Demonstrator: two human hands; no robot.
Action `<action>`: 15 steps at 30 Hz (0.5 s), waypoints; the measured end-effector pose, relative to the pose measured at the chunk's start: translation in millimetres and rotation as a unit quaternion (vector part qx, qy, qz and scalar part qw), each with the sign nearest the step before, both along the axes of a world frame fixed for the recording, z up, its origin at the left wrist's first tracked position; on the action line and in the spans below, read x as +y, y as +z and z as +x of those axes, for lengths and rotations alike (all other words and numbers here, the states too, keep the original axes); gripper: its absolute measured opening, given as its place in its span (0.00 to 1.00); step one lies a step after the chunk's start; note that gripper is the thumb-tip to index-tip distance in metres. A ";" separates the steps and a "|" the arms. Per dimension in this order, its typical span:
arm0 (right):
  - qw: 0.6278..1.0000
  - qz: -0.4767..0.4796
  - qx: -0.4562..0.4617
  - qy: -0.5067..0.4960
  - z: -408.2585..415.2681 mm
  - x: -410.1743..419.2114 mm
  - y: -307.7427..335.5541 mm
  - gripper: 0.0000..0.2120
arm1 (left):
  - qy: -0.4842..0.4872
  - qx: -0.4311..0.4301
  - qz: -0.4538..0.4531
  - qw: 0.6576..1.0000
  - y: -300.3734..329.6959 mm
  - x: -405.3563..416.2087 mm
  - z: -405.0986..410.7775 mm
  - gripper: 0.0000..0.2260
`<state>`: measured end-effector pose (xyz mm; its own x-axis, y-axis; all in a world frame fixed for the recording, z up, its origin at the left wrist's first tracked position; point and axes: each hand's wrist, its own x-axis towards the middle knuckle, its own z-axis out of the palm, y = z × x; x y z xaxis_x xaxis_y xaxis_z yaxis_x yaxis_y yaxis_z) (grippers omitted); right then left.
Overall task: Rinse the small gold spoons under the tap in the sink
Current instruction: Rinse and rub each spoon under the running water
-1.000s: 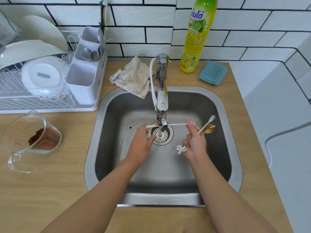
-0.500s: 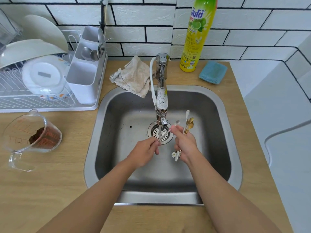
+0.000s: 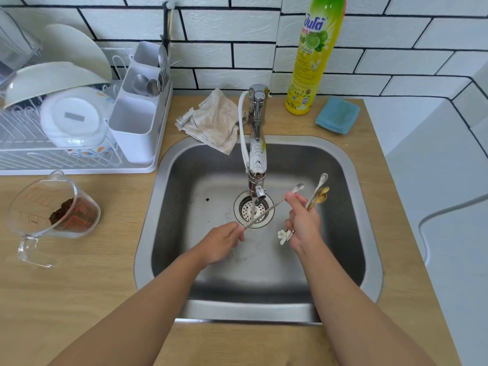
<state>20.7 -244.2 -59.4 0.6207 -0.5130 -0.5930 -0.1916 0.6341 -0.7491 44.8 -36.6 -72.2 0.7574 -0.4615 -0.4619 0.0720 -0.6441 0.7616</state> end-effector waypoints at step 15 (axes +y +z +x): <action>0.964 -0.143 -0.015 0.222 -6.7 25.2 -6.6 0.10 | 0.041 0.065 -0.055 0.995 23.2 -4.7 -6.7 0.13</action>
